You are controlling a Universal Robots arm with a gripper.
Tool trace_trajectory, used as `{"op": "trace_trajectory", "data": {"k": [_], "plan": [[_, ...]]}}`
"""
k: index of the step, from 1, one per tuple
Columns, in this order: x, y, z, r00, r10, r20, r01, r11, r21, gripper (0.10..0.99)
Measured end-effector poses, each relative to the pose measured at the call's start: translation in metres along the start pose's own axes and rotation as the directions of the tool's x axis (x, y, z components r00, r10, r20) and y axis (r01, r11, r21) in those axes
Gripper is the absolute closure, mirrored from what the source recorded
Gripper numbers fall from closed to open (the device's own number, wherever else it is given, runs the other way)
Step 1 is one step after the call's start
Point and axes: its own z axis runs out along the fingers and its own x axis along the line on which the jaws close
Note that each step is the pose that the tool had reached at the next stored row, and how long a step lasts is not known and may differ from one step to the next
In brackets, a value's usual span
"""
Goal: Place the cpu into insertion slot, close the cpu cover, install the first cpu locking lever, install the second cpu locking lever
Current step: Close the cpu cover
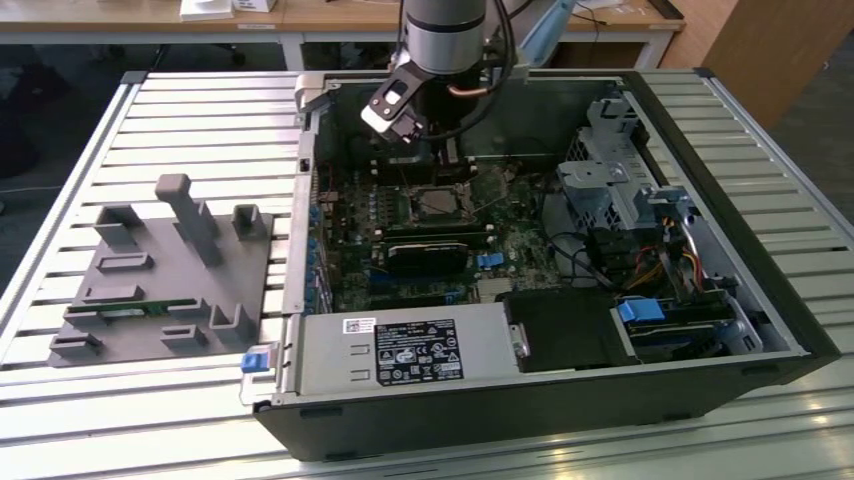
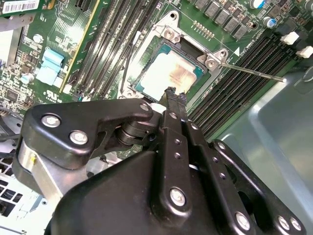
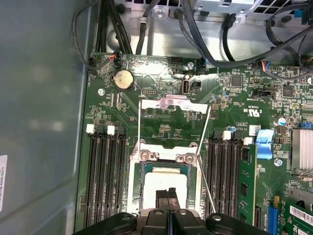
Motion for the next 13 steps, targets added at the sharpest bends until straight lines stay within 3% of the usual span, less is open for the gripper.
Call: {"op": "trace_trajectory", "data": {"k": [7, 13], "plan": [[0.0000, 0.0007, -0.0024, 1.0000, 0.000, -0.0004, 0.000, 1.0000, 0.000, 0.965], [-0.0003, 0.0078, -0.0020, 1.0000, 0.000, -0.0010, 0.000, 1.0000, 0.000, 0.965]]}}
